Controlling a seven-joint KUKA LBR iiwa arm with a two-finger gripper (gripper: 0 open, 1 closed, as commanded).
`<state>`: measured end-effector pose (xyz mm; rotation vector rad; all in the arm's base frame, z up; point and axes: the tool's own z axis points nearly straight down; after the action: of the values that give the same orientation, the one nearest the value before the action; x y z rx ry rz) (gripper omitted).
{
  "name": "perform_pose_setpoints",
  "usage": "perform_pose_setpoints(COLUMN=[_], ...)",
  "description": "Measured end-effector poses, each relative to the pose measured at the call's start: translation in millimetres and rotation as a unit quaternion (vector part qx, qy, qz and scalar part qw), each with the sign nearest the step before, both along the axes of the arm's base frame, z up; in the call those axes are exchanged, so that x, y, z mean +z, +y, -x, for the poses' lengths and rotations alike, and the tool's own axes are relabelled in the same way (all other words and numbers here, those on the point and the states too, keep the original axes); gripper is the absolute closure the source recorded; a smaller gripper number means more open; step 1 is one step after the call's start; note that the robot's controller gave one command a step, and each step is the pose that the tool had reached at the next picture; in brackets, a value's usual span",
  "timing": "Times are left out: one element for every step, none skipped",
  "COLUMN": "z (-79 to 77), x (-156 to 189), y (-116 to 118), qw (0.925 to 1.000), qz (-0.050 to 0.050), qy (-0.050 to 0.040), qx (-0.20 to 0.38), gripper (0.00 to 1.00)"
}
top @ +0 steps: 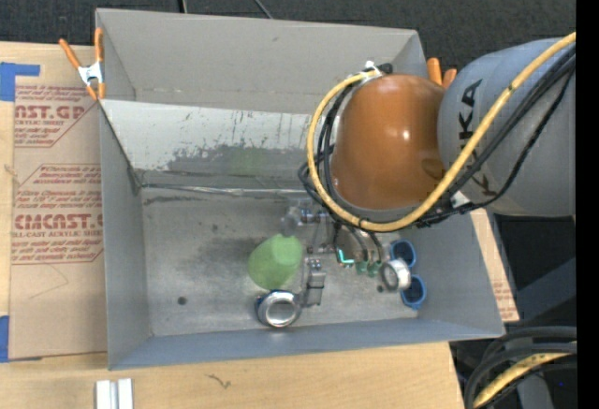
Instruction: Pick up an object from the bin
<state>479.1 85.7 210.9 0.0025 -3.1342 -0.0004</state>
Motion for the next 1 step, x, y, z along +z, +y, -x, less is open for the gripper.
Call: perform_pose_setpoints(z=[-31.9], x=[-107.8], y=[1.5], qw=[0.9966], qz=[-0.002], qy=[-0.0176], qx=[0.081], gripper=[0.00])
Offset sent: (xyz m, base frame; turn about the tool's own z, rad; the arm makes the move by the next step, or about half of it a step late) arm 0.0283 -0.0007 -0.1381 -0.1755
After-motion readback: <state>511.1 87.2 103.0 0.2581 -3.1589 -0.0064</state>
